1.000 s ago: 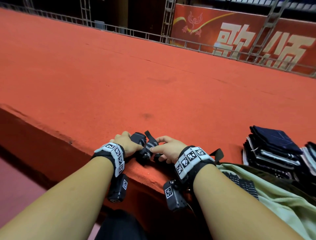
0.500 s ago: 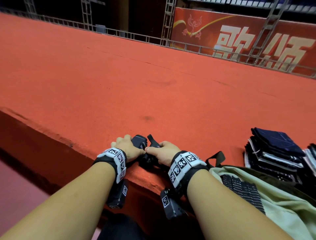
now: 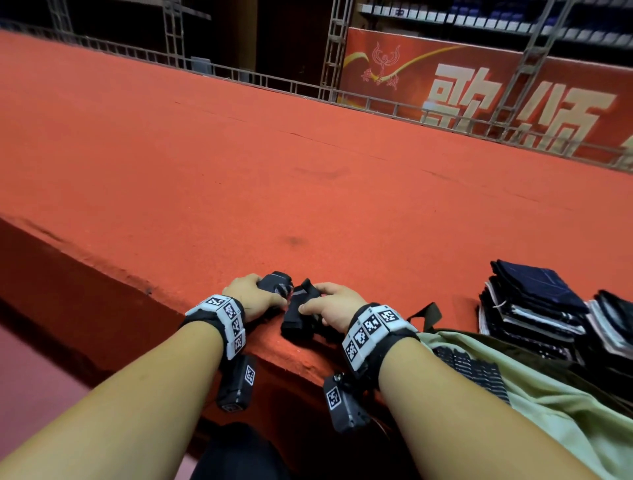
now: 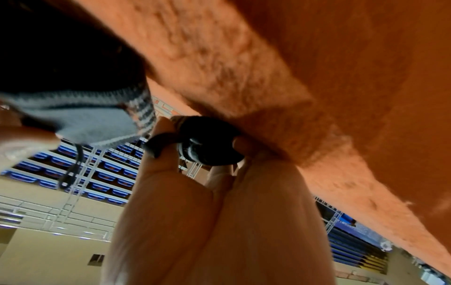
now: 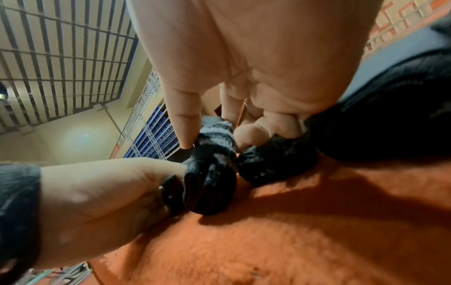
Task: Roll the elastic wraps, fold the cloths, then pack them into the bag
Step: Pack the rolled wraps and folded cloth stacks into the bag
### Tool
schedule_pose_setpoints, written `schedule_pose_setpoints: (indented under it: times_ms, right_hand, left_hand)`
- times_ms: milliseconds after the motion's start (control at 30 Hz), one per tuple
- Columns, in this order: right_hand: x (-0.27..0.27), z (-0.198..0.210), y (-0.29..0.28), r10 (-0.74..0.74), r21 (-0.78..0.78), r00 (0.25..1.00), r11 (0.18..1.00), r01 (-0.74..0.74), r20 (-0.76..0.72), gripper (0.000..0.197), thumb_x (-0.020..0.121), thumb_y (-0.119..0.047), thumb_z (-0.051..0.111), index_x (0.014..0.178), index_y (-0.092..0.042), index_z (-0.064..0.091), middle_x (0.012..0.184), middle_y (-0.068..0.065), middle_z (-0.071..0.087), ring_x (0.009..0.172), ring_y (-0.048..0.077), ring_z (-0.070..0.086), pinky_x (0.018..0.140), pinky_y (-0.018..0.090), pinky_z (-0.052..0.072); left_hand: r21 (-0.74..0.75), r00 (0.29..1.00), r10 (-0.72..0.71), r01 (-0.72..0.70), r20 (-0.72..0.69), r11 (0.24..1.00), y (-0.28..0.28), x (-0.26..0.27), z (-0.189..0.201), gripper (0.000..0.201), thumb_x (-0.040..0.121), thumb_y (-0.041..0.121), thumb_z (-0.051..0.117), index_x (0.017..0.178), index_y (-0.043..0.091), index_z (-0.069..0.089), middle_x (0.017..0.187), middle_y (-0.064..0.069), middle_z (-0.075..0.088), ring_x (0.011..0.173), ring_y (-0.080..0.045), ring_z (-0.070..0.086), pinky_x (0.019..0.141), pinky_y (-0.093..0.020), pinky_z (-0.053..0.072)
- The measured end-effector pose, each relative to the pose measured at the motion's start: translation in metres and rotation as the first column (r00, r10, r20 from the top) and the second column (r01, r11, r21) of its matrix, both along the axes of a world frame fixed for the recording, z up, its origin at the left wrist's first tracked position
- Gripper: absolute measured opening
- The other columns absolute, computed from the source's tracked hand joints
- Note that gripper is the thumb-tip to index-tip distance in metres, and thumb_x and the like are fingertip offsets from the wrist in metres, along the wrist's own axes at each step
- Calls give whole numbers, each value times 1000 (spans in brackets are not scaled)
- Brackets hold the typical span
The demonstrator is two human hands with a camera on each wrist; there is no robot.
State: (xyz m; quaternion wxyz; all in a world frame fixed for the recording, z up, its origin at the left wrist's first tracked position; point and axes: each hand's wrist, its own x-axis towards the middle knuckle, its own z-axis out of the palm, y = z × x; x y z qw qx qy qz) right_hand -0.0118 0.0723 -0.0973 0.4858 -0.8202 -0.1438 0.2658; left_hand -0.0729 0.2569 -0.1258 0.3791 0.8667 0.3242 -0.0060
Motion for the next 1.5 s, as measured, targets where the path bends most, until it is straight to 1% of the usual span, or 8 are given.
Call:
schedule_pose_setpoints:
  times_ms: [167, 300, 433, 600, 767, 1133, 1233, 1500]
  right_hand:
    - [-1, 12, -5, -55, 76, 997, 996, 51, 59, 56, 79, -12, 80, 131, -22, 63, 92, 1, 69, 66, 11, 63, 66, 23, 49]
    - [-12, 45, -22, -89, 201, 992, 977, 69, 91, 44, 85, -6, 74, 126, -19, 63, 84, 0, 65, 62, 11, 62, 50, 17, 47]
    - [-22, 87, -51, -149, 286, 984, 951, 117, 94, 40, 91, -8, 68, 129, -19, 59, 99, 7, 68, 82, 23, 64, 49, 16, 45]
    - [-17, 129, -126, -261, 292, 962, 929, 229, 77, 31, 91, -9, 65, 120, -21, 62, 95, 7, 70, 86, 28, 71, 85, 44, 59]
    - [-12, 155, -229, -388, 233, 914, 905, 355, 114, 20, 90, -2, 63, 107, -12, 63, 81, 12, 64, 54, 21, 64, 53, 34, 57]
    - [-20, 98, -330, -206, -373, 951, 884, 281, 229, 29, 76, -19, 77, 104, -16, 74, 52, -3, 56, 45, 17, 50, 52, 30, 49]
    - [-15, 86, -325, -122, -468, 974, 861, 200, 191, 31, 71, -30, 77, 100, -19, 76, 64, -1, 64, 56, 20, 59, 68, 41, 59]
    - [4, 60, -312, -86, -461, 984, 875, 150, 158, 30, 81, -17, 79, 110, -17, 70, 70, 6, 66, 48, 21, 65, 47, 26, 52]
  left_hand:
    - [-168, 995, 29, -12, 100, 986, 1, -28, 27, 34, 73, 41, 85, 89, 14, 72, 78, -6, 75, 63, -22, 70, 58, -30, 56]
    - [-264, 982, 83, -36, 169, 964, -6, -39, 46, 86, 45, 55, 82, 117, 15, 58, 96, -14, 73, 65, -29, 69, 52, -34, 50]
    - [-415, 951, 131, -3, 281, 910, -24, -45, 78, 99, 43, 46, 84, 133, 26, 47, 109, -14, 68, 80, -29, 70, 63, -40, 59]
    - [-447, 912, 48, 153, 407, 881, -76, -40, 126, 51, 83, 20, 78, 128, 23, 54, 100, -13, 70, 74, -25, 66, 83, -52, 59]
    - [-423, 886, -132, 337, 444, 841, -152, -23, 150, 30, 92, 18, 67, 119, 14, 54, 102, -15, 63, 73, -29, 65, 82, -56, 60]
    - [-379, 829, -460, 556, 319, 740, -269, 18, 136, 30, 91, 25, 68, 114, 8, 58, 93, -11, 63, 58, -22, 60, 56, -30, 49]
    - [-390, 814, -509, 580, 278, 715, -283, 28, 127, 27, 90, 27, 69, 111, 13, 60, 99, -11, 68, 70, -26, 70, 67, -35, 57]
    - [-384, 812, -545, 581, 211, 718, -301, 41, 114, 31, 90, 29, 70, 116, 15, 59, 101, -11, 73, 93, -37, 73, 92, -50, 59]
